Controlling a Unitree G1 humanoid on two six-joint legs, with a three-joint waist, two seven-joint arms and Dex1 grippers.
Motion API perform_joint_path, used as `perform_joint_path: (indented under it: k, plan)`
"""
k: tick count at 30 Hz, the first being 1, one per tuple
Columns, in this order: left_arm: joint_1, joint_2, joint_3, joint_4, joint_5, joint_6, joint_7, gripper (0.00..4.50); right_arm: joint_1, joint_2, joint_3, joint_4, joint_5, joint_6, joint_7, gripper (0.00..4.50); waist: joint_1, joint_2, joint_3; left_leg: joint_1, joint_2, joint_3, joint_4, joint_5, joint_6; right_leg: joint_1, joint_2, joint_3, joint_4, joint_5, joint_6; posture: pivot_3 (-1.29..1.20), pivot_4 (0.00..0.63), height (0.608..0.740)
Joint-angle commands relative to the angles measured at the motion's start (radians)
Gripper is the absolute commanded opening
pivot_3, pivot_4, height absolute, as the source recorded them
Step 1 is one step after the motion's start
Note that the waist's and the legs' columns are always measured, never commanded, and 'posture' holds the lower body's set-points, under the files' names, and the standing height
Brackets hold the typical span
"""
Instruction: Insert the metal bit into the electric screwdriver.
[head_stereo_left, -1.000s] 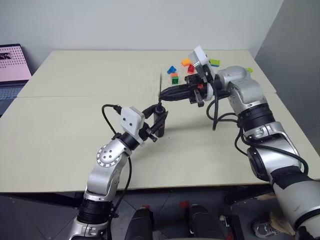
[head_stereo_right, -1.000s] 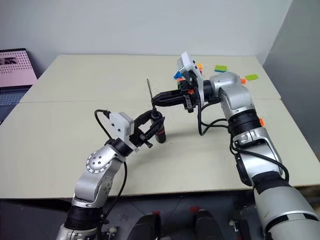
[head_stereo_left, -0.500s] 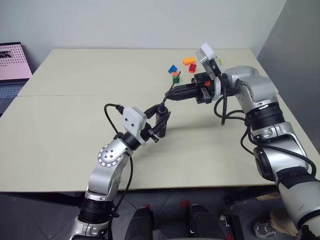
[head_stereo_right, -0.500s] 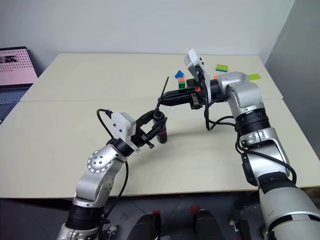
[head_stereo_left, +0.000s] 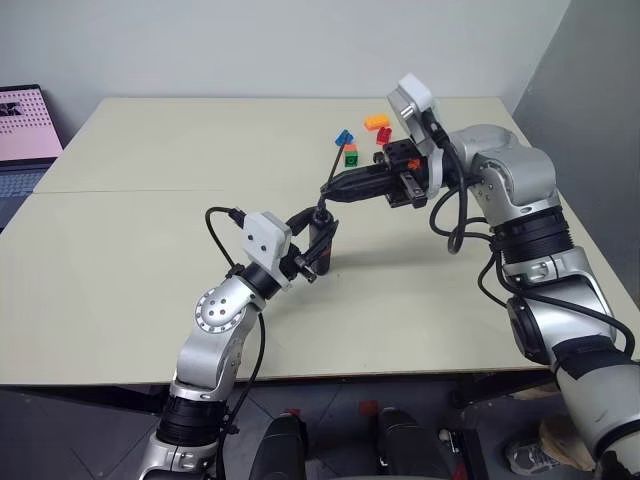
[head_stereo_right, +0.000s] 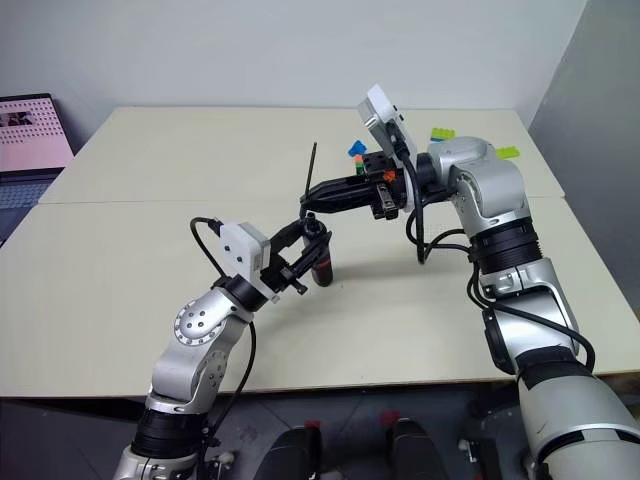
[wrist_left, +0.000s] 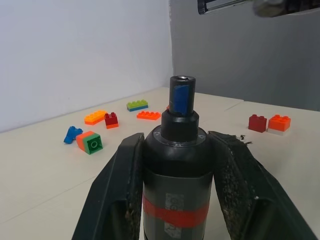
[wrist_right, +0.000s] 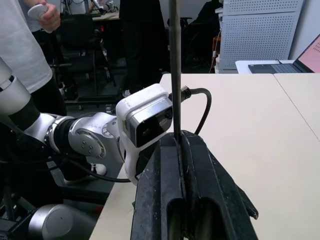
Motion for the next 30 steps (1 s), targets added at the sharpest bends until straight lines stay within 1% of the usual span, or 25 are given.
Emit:
perform_joint_path:
  k: [1, 14, 18, 23, 30]
  plan:
    - [-0.012, 0.004, -0.003, -0.030, 0.015, -0.014, -0.003, 1.62, -0.031, -0.019, 0.000, 0.002, -0.021, -0.018, 0.016, 0.00, 0.000, 0.000, 0.000, 0.000, 0.000, 0.000, 0.000, 0.000, 0.000, 0.000, 0.000, 0.000, 0.000, 0.000, 0.000, 0.00, 0.150, 0.740]
    - [-0.006, 0.003, -0.018, -0.033, 0.032, -0.017, -0.007, 1.62, -0.123, -0.015, 0.037, 0.109, -0.125, -0.087, 0.016, 0.00, 0.000, 0.000, 0.000, 0.000, 0.000, 0.000, 0.000, 0.000, 0.000, 0.000, 0.000, 0.000, 0.000, 0.000, 0.000, 0.00, 0.150, 0.740]
    - [-0.008, -0.011, -0.004, -0.030, 0.015, -0.008, 0.007, 1.62, -0.143, -0.009, 0.038, 0.142, -0.148, -0.112, 0.015, 0.00, 0.000, 0.000, 0.000, 0.000, 0.000, 0.000, 0.000, 0.000, 0.000, 0.000, 0.000, 0.000, 0.000, 0.000, 0.000, 0.00, 0.150, 0.740]
    - [-0.028, -0.018, 0.024, -0.034, -0.007, 0.004, 0.017, 1.62, -0.174, -0.003, 0.013, 0.175, -0.134, -0.111, 0.023, 0.00, 0.000, 0.000, 0.000, 0.000, 0.000, 0.000, 0.000, 0.000, 0.000, 0.000, 0.000, 0.000, 0.000, 0.000, 0.000, 0.00, 0.150, 0.740]
    - [-0.041, -0.029, 0.035, -0.129, -0.051, 0.063, 0.052, 1.62, -0.196, -0.024, -0.013, 0.168, -0.106, -0.087, 0.041, 0.00, 0.000, 0.000, 0.000, -0.002, 0.000, 0.000, 0.000, 0.000, 0.000, -0.001, 0.000, 0.000, 0.000, 0.001, 0.001, 0.00, 0.150, 0.740]
